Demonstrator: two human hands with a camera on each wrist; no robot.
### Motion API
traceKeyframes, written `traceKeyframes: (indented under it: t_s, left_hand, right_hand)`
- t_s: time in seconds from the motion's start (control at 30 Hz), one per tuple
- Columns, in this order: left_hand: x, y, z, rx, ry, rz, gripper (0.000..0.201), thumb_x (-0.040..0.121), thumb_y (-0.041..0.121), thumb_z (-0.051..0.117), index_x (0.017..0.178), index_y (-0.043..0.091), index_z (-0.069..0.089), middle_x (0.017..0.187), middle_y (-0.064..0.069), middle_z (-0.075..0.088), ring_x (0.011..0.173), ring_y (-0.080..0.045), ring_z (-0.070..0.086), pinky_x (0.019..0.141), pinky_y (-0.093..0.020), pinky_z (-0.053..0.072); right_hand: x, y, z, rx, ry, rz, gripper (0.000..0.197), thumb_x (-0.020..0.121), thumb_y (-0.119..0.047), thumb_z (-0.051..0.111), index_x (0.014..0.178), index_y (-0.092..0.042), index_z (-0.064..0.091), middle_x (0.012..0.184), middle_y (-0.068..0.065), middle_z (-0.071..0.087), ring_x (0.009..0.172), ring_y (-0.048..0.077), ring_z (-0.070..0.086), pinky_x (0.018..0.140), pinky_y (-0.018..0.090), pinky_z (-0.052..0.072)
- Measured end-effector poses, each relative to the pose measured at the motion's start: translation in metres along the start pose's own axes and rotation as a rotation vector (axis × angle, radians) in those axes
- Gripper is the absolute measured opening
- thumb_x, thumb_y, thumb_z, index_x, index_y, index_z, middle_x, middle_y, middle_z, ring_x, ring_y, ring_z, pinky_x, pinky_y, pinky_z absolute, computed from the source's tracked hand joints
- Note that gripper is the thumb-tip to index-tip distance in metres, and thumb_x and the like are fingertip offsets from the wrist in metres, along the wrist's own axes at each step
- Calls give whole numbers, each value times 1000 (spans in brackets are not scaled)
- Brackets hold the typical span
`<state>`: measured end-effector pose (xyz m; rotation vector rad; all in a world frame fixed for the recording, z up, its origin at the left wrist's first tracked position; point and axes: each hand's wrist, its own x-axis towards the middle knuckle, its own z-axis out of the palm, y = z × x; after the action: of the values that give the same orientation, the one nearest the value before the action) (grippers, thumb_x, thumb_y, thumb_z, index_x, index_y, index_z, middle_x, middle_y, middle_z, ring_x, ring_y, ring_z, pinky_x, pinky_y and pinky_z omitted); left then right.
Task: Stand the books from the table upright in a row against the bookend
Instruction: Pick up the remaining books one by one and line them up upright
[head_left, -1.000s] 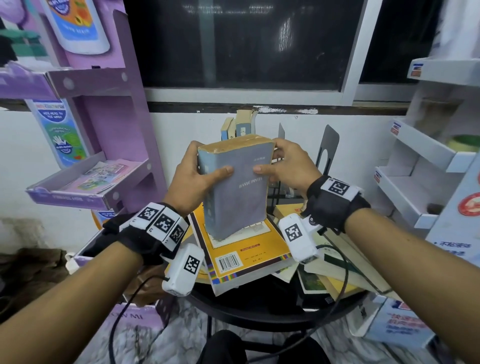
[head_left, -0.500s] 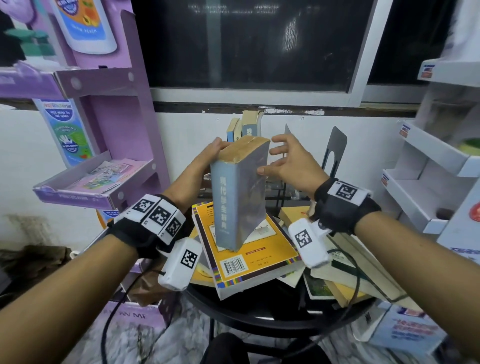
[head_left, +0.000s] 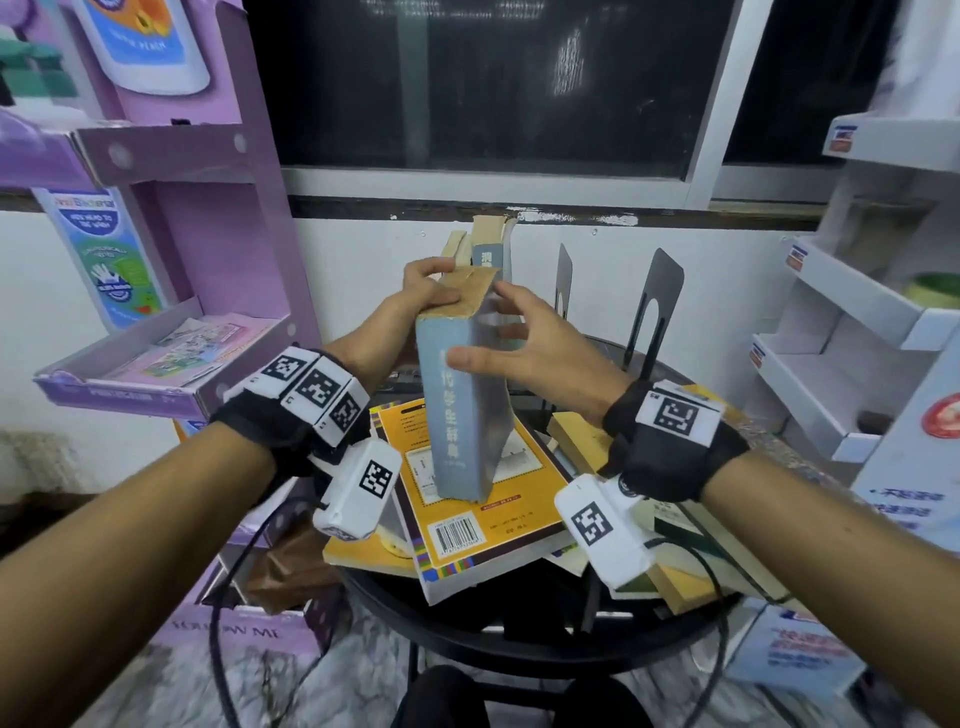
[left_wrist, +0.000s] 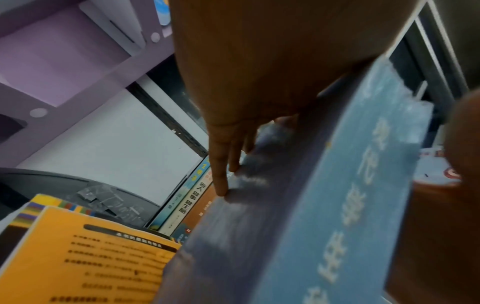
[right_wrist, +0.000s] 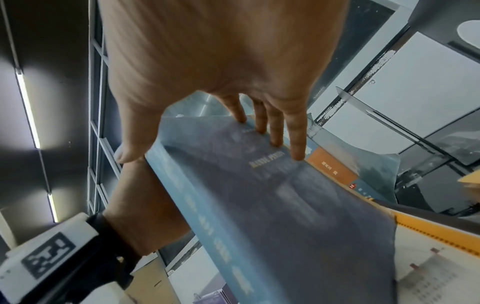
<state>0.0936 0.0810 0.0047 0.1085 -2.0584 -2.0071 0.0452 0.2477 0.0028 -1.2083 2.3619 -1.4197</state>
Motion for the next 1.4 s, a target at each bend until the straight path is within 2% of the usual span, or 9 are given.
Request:
traceKeyframes:
  t_s: [0.17,0.3,0.4,0.6,0.77,0.9,1.07,1.23,1.4]
  left_hand:
    - [1,8,10,112,-52,-21,85,66,36,61,143,34,25,126,-5,57,112,-21,59,83,-37,48]
    - [-1,16,11,173,-73,-44,69,70,34,60,135,31,37,127,-7,59,116,-26,59,86,-40,53]
    - [-2,17,11,226,-75,-38,57,72,42,61,125,24,51,117,-4,62,116,-26,57,95,-45,48]
    - [6,9,12,175,6,-39,77,65,49,69,129,16,41,122,-7,61,108,-19,63,85,-37,50]
    - [10,9,15,164,23,-41,75,68,43,68,130,17,38,123,-9,58,109,-21,61,88,-39,52]
    - [10,10,21,125,70,-34,65,75,35,69,128,11,39,119,-11,59,102,-20,62,70,-27,52]
    - [8,10,31,118,161,27,35,94,22,53,124,8,40,104,-7,54,83,-11,57,48,-13,48]
    - [7,11,31,126,190,32,28,91,25,58,111,13,42,95,-2,55,79,-12,57,52,-16,47]
    - [6,11,34,77,208,49,27,90,23,59,108,12,41,95,-3,55,78,-12,56,47,-15,45]
  right_hand:
    - [1,-5,-2,41,28,-15,87,70,-42,79,142,-23,33,136,-6,47,113,6,49,90,21,47]
    - [1,-4,-9,37,-21,-15,86,73,-39,78,143,-24,31,120,-16,46,100,-4,50,77,8,44]
    - [4,-2,-15,17,-62,-22,88,72,-39,78,145,-24,30,121,-17,48,102,-3,51,85,16,48]
    - [9,-1,-25,37,-143,-25,77,74,-31,78,140,-27,38,116,-22,53,105,-6,54,82,13,49]
    - [11,-1,-32,41,-241,-7,78,77,-31,77,144,-26,37,132,-10,55,117,3,56,93,22,50]
    - [6,-5,-31,96,-263,7,49,88,-28,64,130,-33,40,118,-18,56,104,-4,58,83,12,50]
    - [-2,-11,-24,154,-240,27,41,91,-29,59,126,-35,36,109,-22,54,89,-17,56,74,4,46]
    - [-8,-15,-21,95,-164,31,56,88,-39,63,136,-26,37,114,-13,49,99,-7,49,78,10,41]
    - [-12,-25,-16,-52,40,-13,79,66,-52,62,137,-23,43,120,0,45,108,9,48,79,18,41]
